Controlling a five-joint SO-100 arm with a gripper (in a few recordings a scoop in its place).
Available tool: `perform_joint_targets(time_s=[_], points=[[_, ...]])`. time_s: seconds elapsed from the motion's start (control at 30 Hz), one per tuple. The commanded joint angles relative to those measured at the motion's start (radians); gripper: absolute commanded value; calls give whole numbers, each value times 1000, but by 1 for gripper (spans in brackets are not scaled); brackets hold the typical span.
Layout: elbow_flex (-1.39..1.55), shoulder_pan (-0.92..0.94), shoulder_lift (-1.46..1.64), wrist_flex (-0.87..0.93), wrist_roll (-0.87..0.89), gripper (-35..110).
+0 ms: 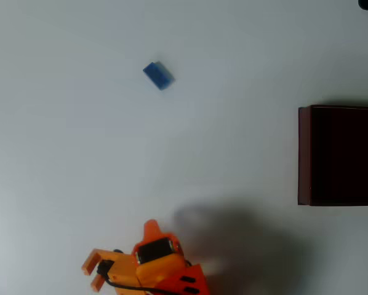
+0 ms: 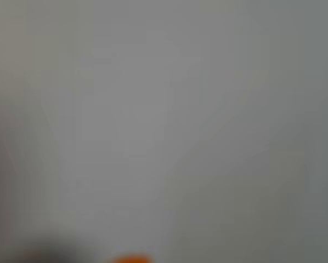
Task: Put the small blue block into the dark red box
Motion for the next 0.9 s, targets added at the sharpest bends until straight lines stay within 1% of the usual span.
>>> perform_joint_targets(time_s=[0.0, 0.1, 0.27, 0.37, 0.5, 0.6, 0.67, 0.73, 0.8, 0.87], points=[[3, -6, 9, 9, -8, 0], [3, 2, 9, 8, 21, 1], [-61, 34, 2, 12, 212, 10], [-66, 43, -60, -75, 345, 15], [-127, 74, -225, -209, 612, 18], [-235, 86, -449, -290, 782, 20], [-350, 84, -657, -321, 853, 21], [-506, 69, -893, -336, 884, 22], [-686, 48, -1118, -314, 910, 22], [-834, 29, -1289, -301, 940, 22]])
